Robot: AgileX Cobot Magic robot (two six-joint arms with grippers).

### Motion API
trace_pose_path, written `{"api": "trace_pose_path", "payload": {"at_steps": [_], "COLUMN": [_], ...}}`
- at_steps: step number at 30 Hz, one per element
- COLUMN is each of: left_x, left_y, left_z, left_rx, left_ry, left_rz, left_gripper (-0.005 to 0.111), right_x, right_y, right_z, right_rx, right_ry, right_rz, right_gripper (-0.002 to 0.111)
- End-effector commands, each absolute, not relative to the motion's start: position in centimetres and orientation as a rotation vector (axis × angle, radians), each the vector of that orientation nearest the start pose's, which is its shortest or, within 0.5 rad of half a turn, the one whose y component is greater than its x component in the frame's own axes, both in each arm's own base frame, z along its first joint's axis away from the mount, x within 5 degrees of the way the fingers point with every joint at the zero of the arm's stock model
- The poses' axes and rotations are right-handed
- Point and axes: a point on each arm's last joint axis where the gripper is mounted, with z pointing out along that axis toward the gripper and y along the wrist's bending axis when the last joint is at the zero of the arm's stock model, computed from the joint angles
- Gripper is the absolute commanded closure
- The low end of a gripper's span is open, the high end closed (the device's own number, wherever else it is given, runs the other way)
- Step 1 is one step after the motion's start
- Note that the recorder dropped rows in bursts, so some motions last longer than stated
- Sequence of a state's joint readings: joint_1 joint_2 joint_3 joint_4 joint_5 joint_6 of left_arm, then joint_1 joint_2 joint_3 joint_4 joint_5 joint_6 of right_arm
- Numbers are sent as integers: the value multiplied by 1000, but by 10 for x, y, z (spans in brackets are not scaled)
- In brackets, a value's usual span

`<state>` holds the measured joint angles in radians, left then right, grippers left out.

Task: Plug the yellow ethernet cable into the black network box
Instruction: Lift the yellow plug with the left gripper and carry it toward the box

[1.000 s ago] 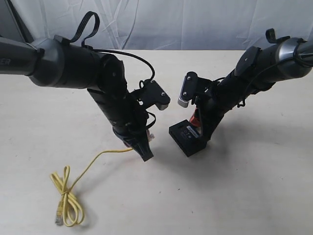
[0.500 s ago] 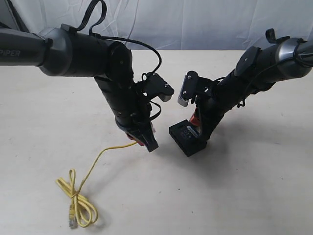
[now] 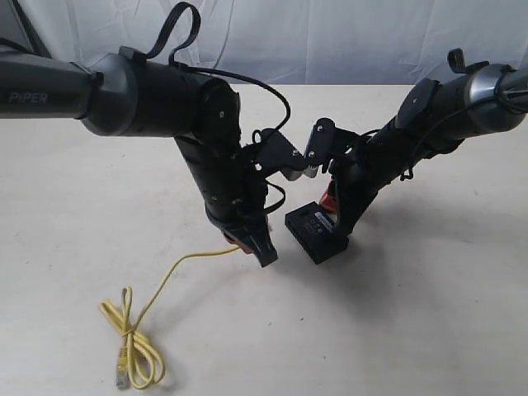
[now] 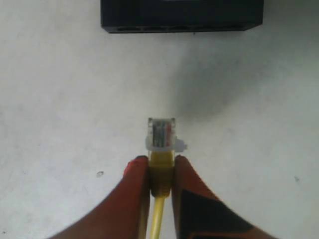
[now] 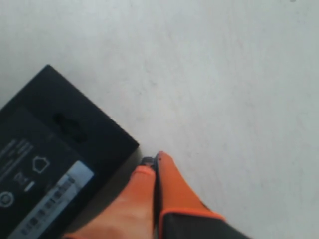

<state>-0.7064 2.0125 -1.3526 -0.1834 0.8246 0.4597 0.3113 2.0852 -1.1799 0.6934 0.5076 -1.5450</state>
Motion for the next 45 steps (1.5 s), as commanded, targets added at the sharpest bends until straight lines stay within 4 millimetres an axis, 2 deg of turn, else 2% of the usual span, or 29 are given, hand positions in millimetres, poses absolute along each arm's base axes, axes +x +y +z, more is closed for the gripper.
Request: {"api": "trace_pose_path", "payload": {"at_steps": [1, 5, 11, 15, 20, 45], "left_x": [293, 295, 300, 302, 302, 302], "left_y": [-268, -273, -279, -281, -280, -281], "left_z": [146, 140, 147, 144, 137, 138], "left_rx": [1509, 1517, 1502, 1491, 1507, 1496], "left_ry": [2652, 2649, 2628, 2670, 2690, 2683], "left_rz": [-221, -221, -239, -232, -220, -229], "left_gripper": [107, 107, 107, 107, 107, 107], "right_x": [363, 363, 363, 363, 363, 363], "right_y": [146, 146, 145, 145, 145, 145], "right_z": [100, 100, 99, 99, 99, 100], "right_rx": [-1605, -1604, -1610, -1610, -1604, -1601], "right_ry": [2181, 2183, 2181, 2181, 2186, 2186], "right_rz": [269, 269, 265, 265, 267, 266], "right_gripper": [109, 109, 109, 109, 109, 109]}}
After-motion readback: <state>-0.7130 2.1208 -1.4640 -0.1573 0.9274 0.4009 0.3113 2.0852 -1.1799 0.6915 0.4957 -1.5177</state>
